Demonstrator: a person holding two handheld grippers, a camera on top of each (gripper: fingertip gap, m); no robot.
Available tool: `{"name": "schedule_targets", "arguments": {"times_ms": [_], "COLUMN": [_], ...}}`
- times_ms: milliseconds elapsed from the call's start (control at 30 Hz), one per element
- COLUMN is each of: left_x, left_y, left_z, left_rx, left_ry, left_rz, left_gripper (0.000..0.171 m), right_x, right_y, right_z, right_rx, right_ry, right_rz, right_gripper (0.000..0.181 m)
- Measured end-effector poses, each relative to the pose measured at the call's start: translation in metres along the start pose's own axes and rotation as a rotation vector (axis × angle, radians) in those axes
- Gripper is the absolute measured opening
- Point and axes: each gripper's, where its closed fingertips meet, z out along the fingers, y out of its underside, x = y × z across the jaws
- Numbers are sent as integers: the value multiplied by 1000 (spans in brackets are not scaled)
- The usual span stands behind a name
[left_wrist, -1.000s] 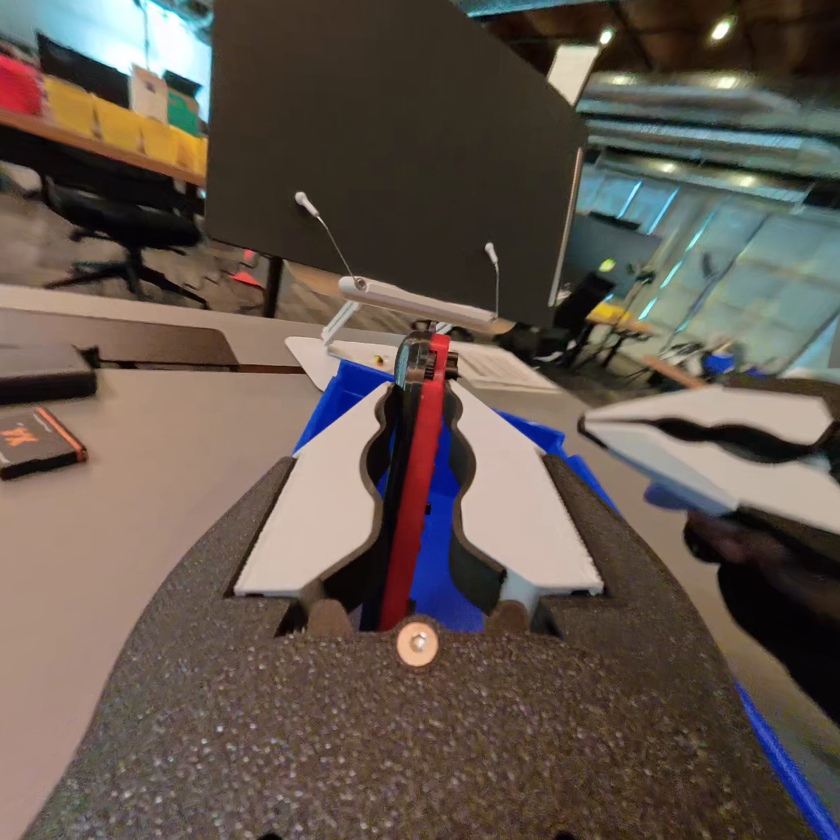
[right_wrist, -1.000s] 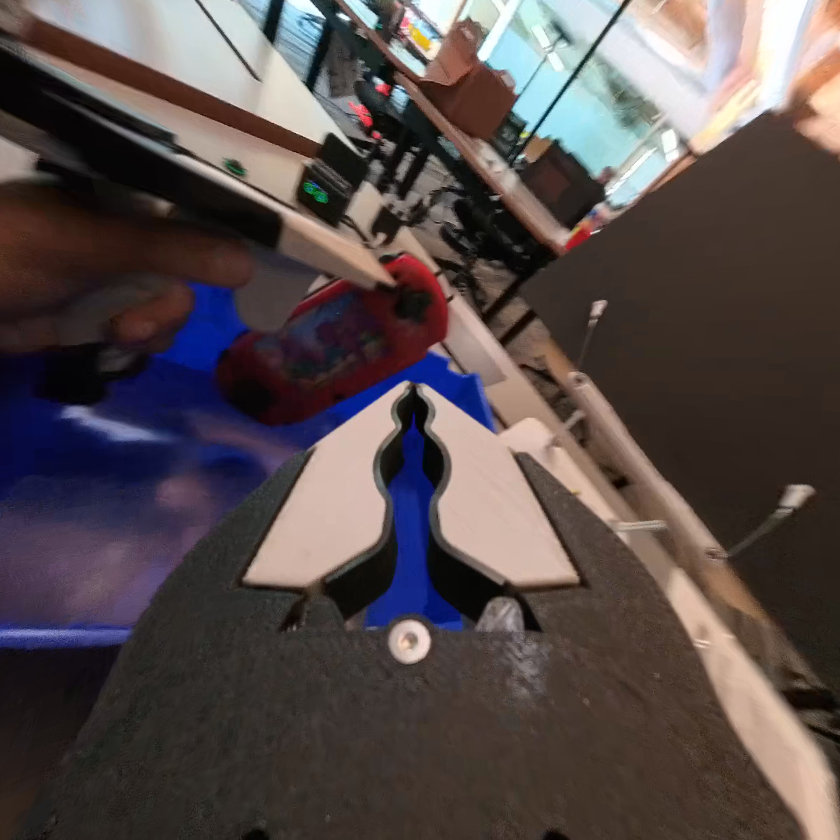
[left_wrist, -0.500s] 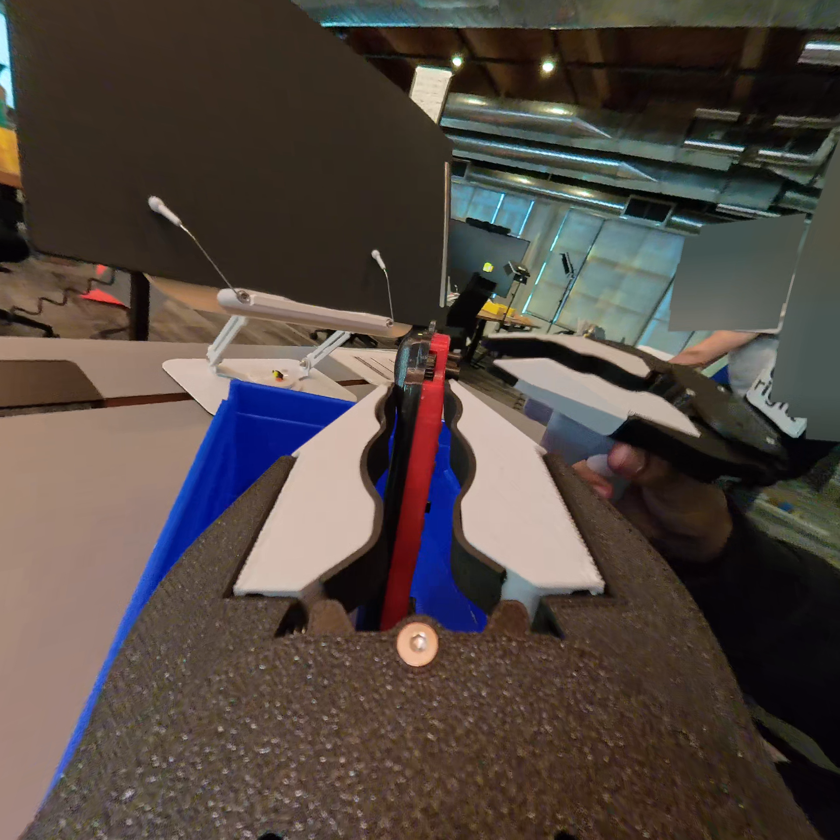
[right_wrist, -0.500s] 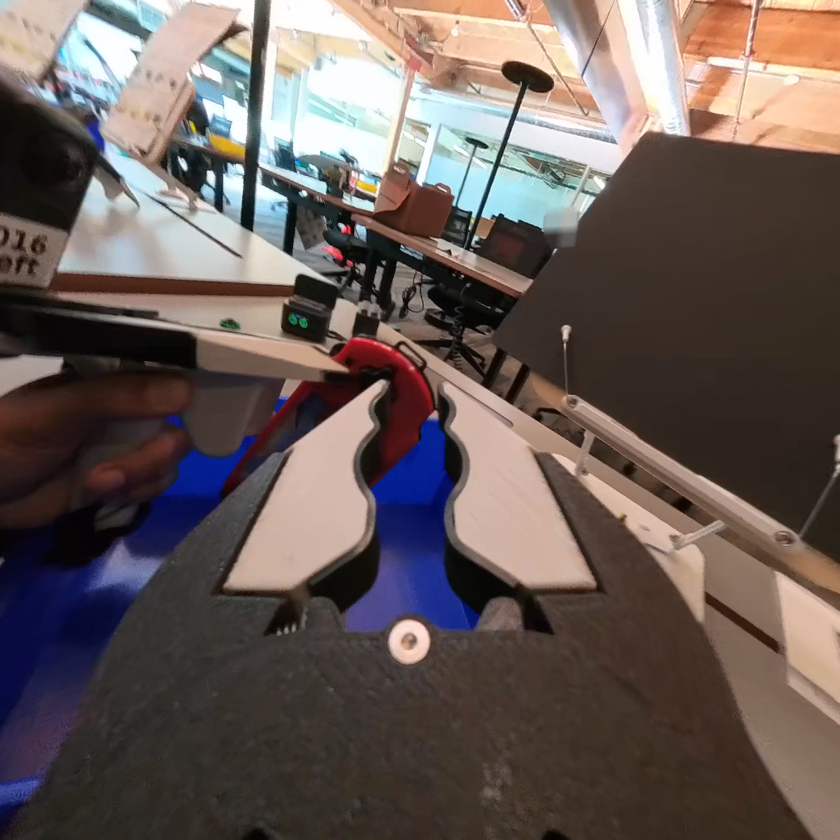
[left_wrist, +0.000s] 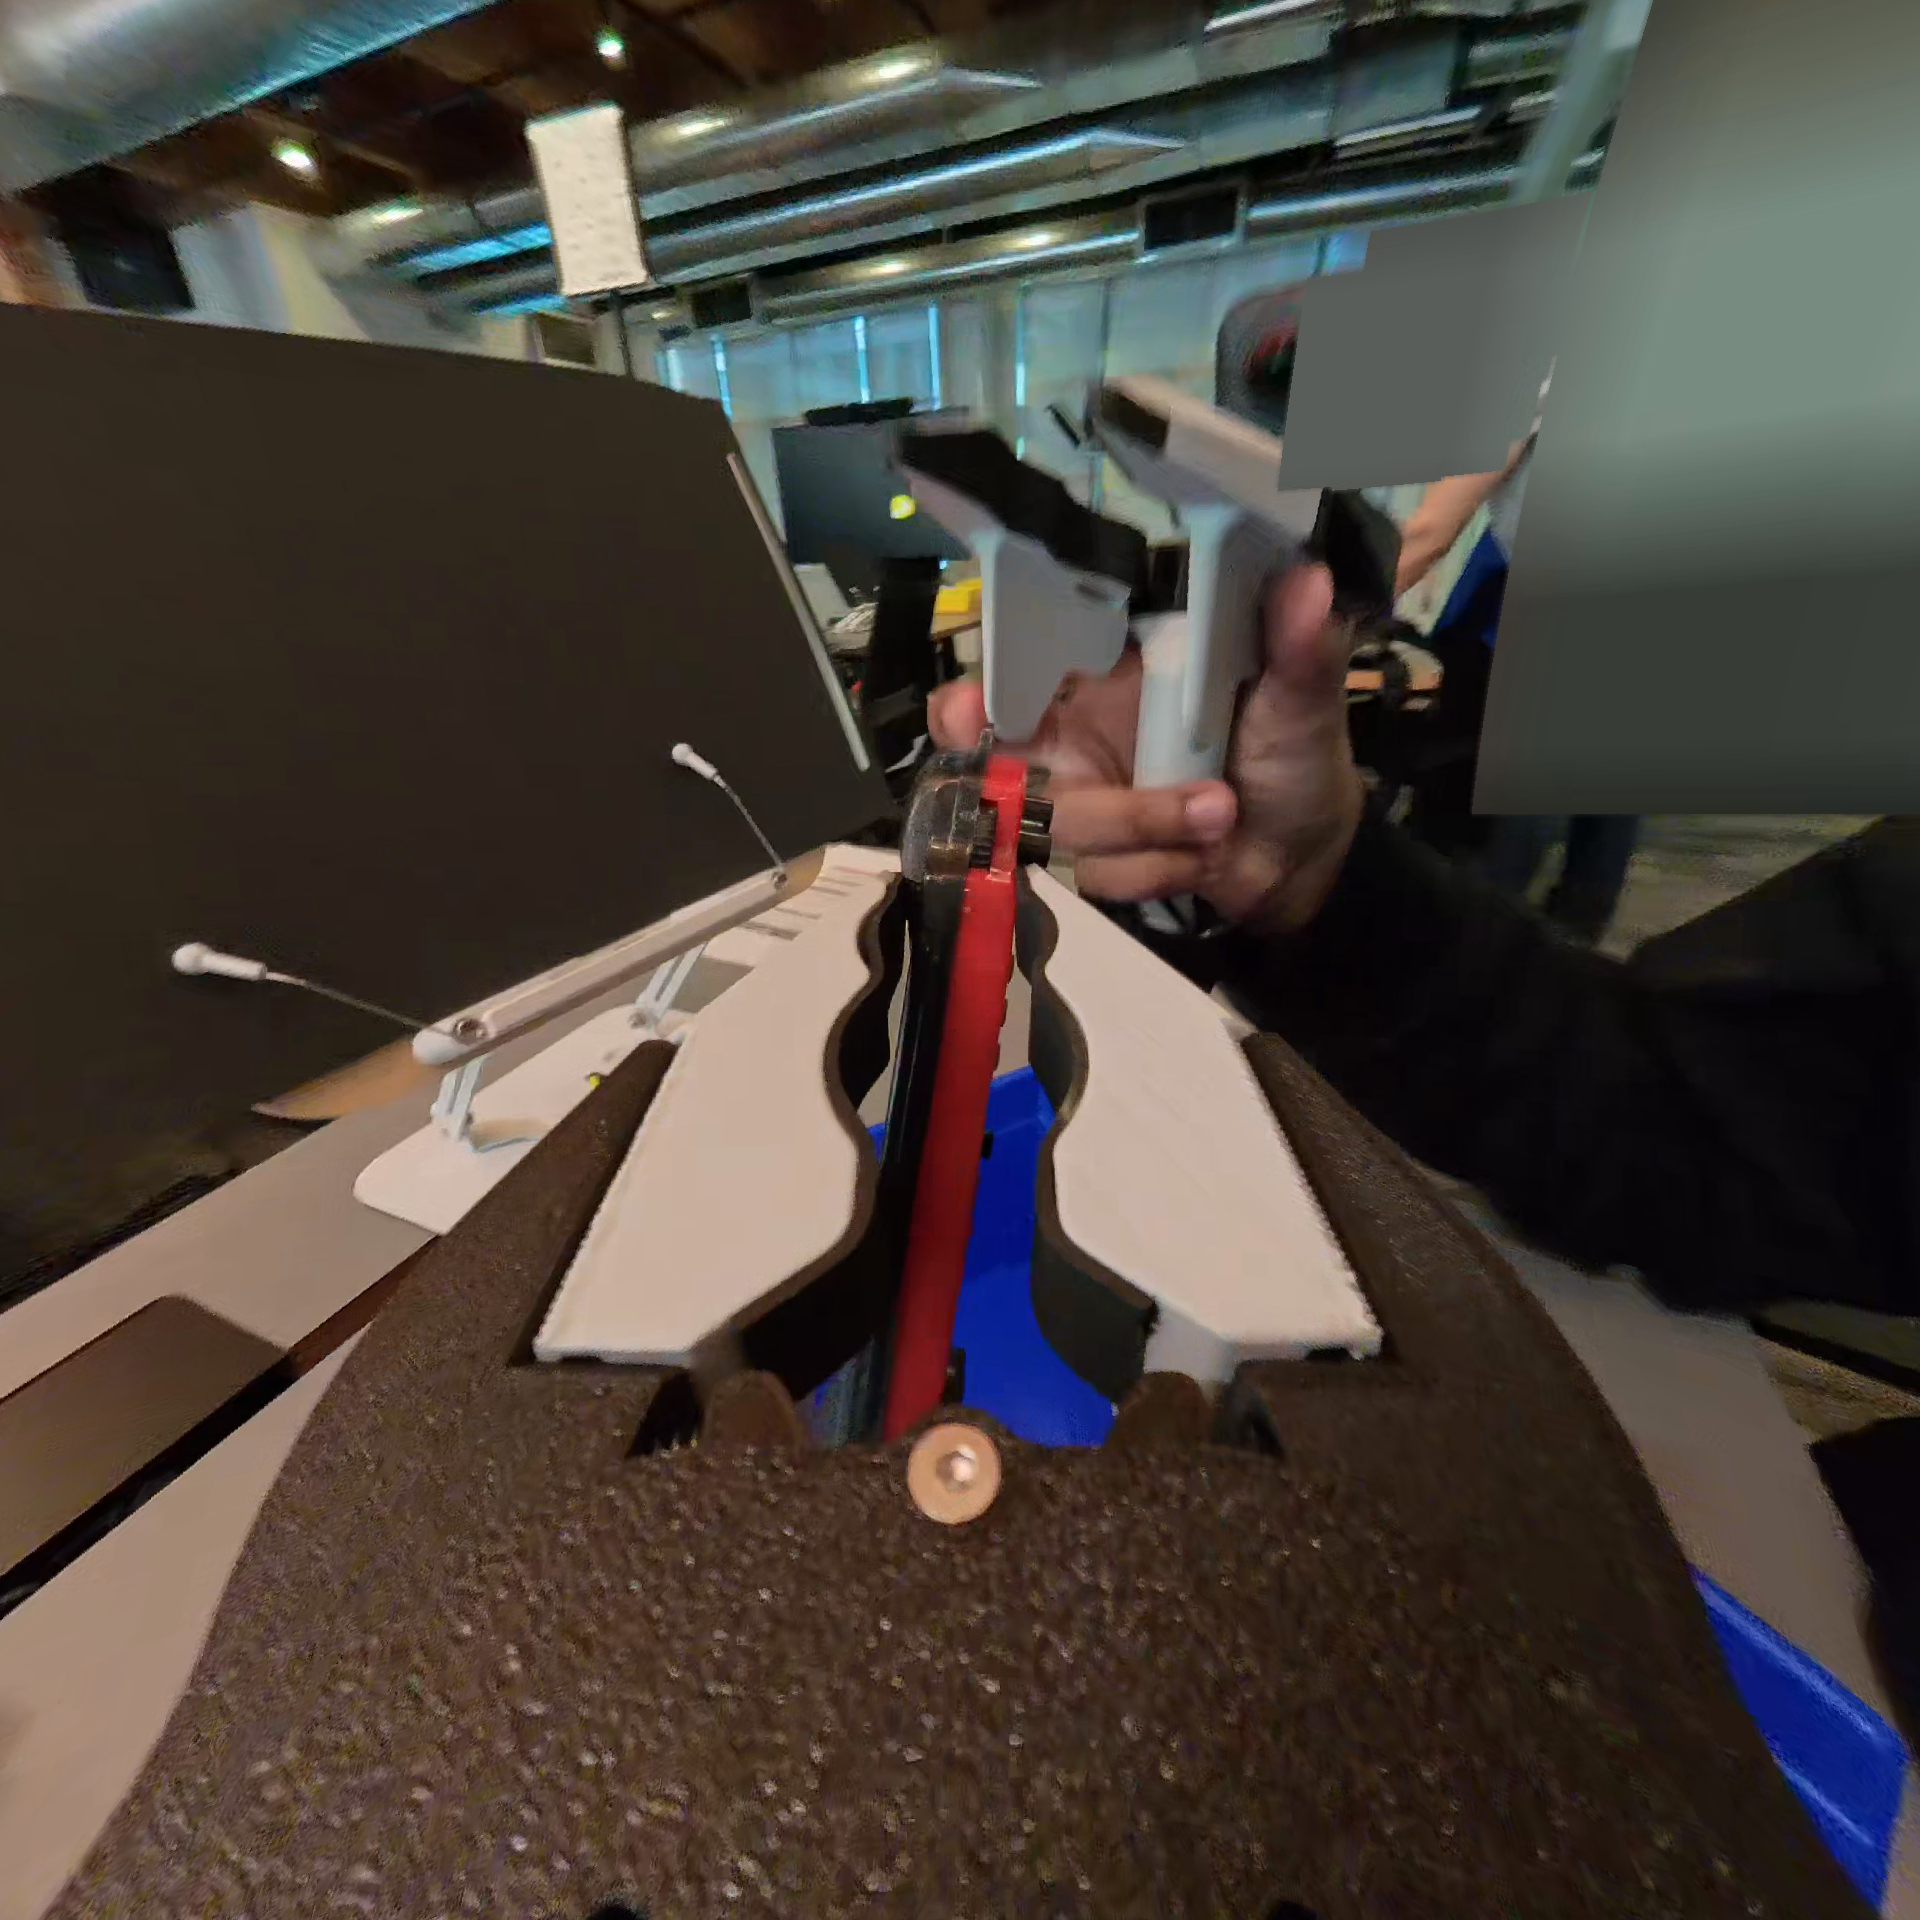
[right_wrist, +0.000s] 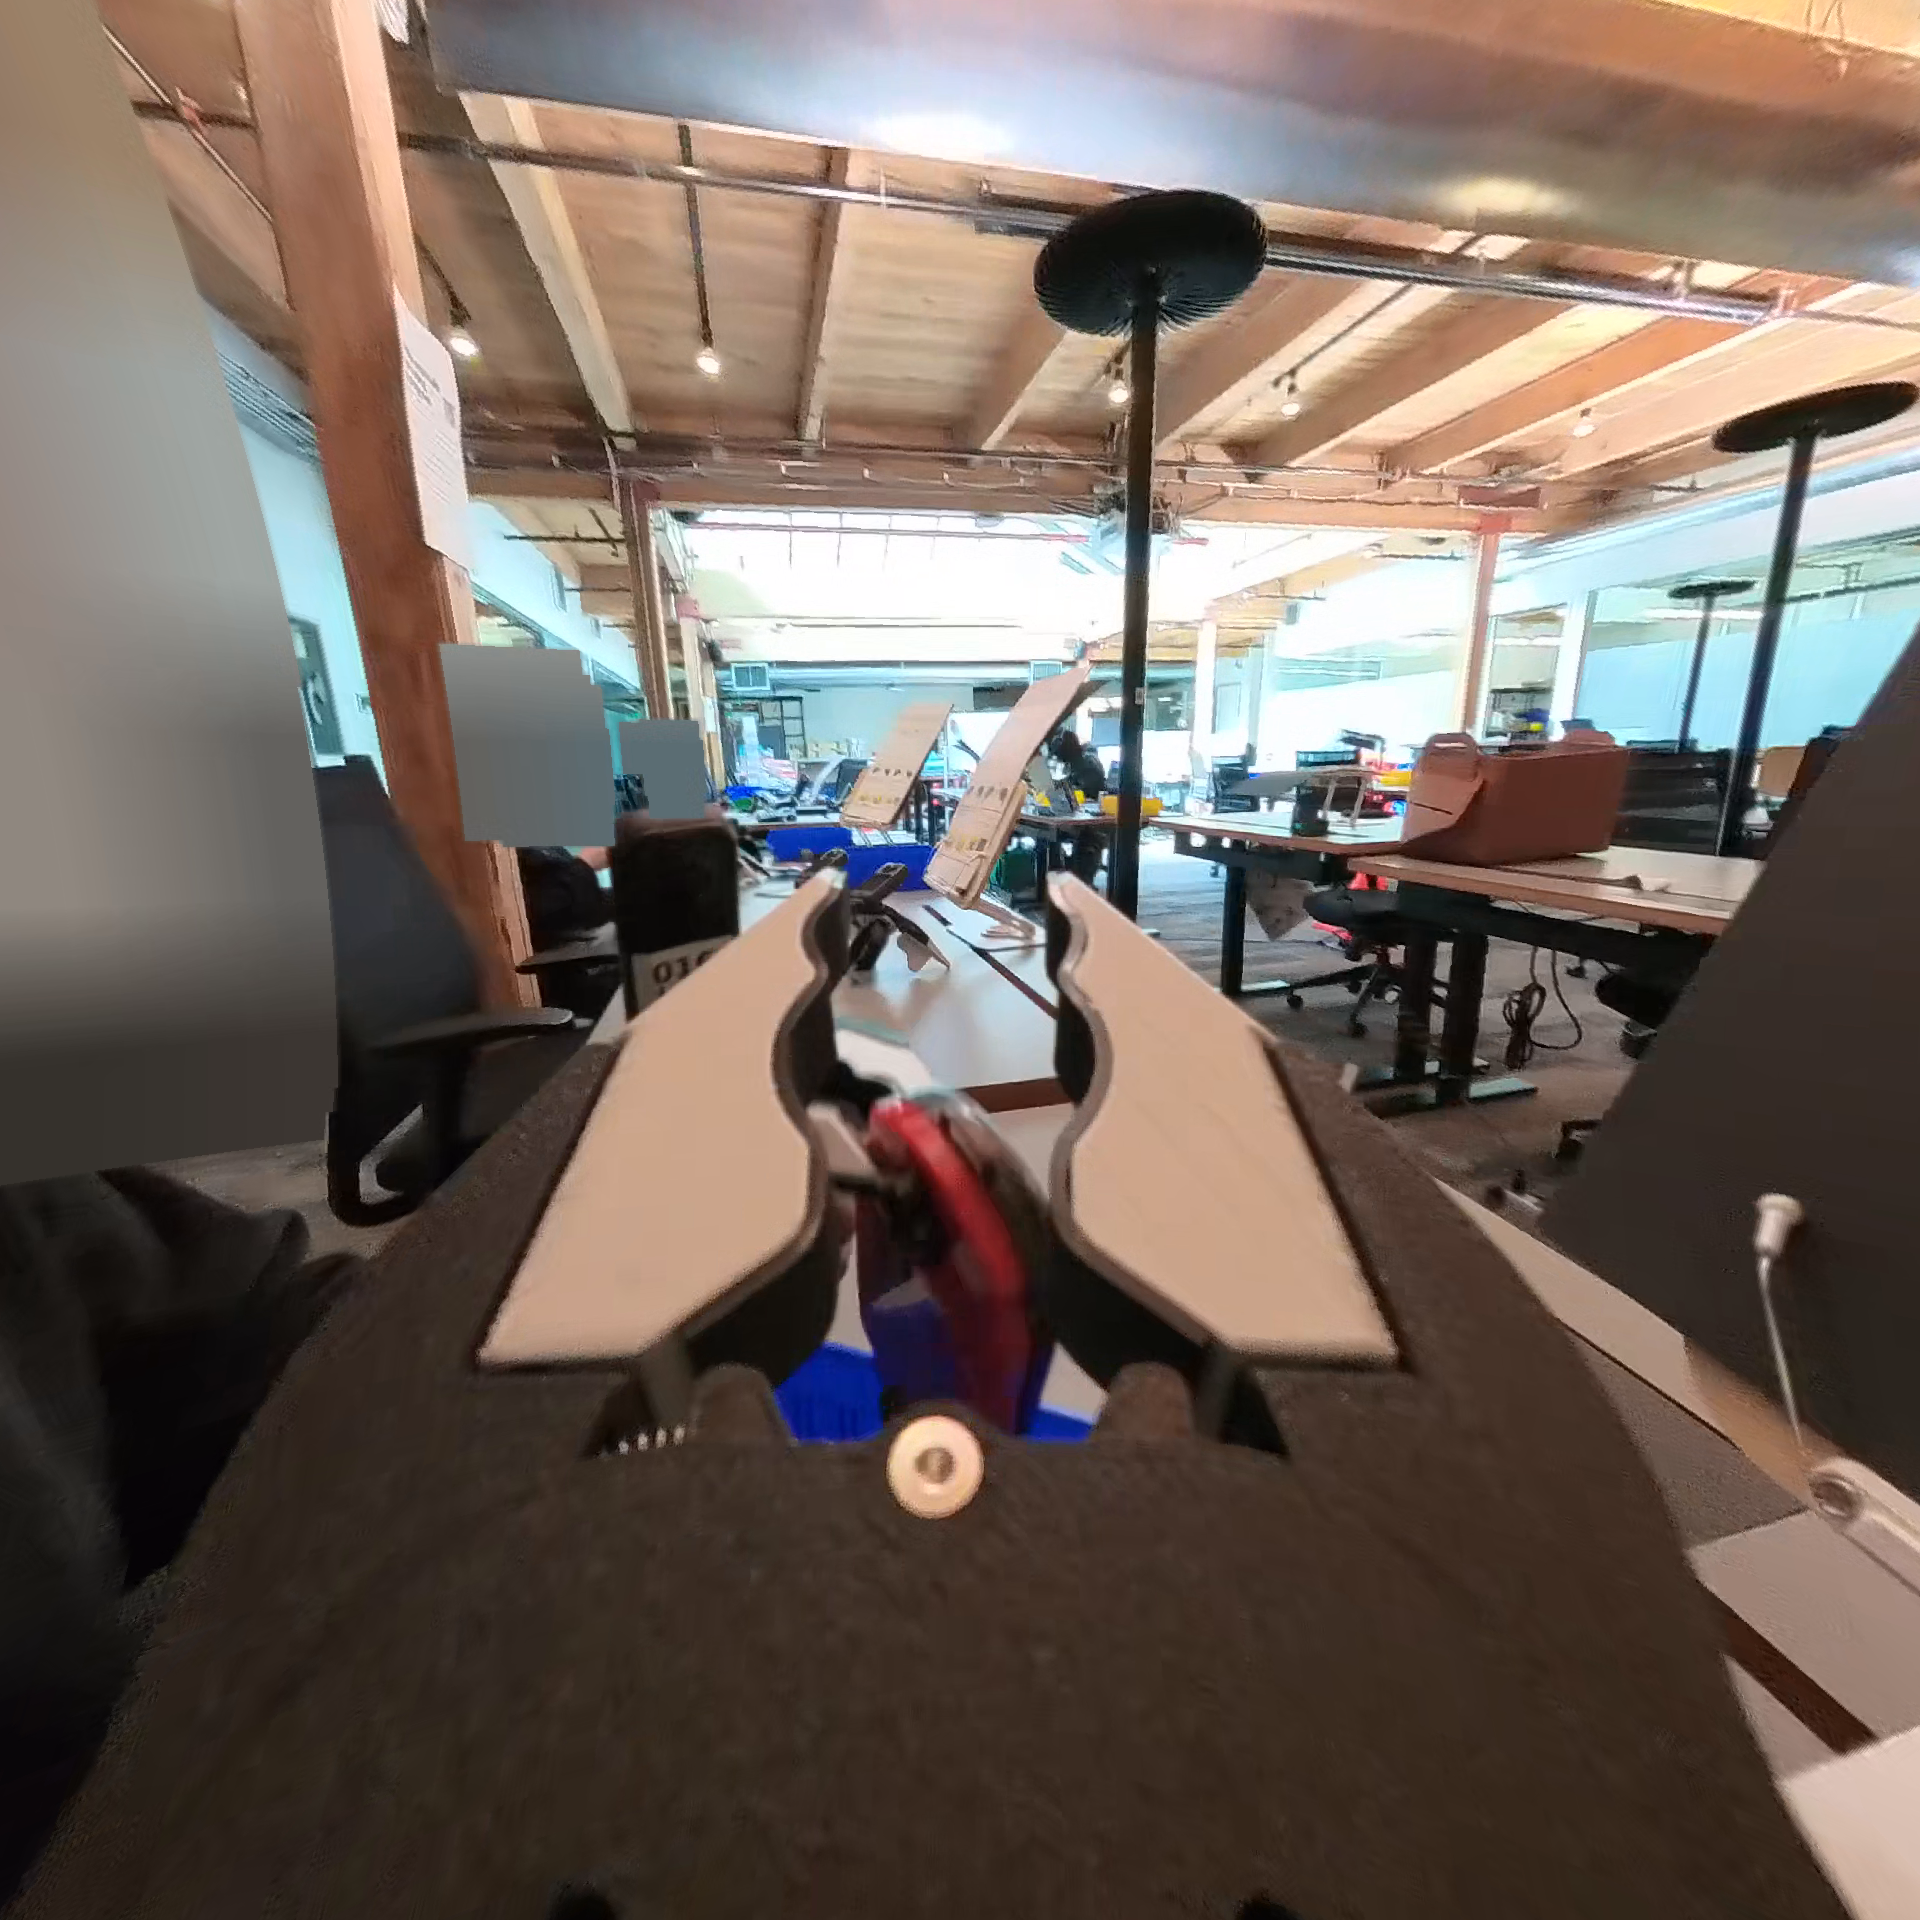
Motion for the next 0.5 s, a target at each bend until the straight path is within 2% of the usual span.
{"name": "schedule_targets", "arguments": {"times_ms": [67,167,300,500], "left_x": [-3,-5,-2,1], "left_y": [-11,-19,-17,-11], "left_z": [-1,5,14,14], "left_rx": [10,-39,-123,-171], "left_ry": [42,95,171,170], "left_rz": [-38,-62,-50,-26], "left_gripper": [20,20,20,20], "right_x": [6,8,11,8], "right_y": [4,23,34,44], "right_z": [-5,-10,-17,-18], "right_rx": [11,-87,-142,-150], "right_ry": [1,-41,-70,-101], "right_rz": [9,44,55,-5], "right_gripper": [37,37,36,25]}}
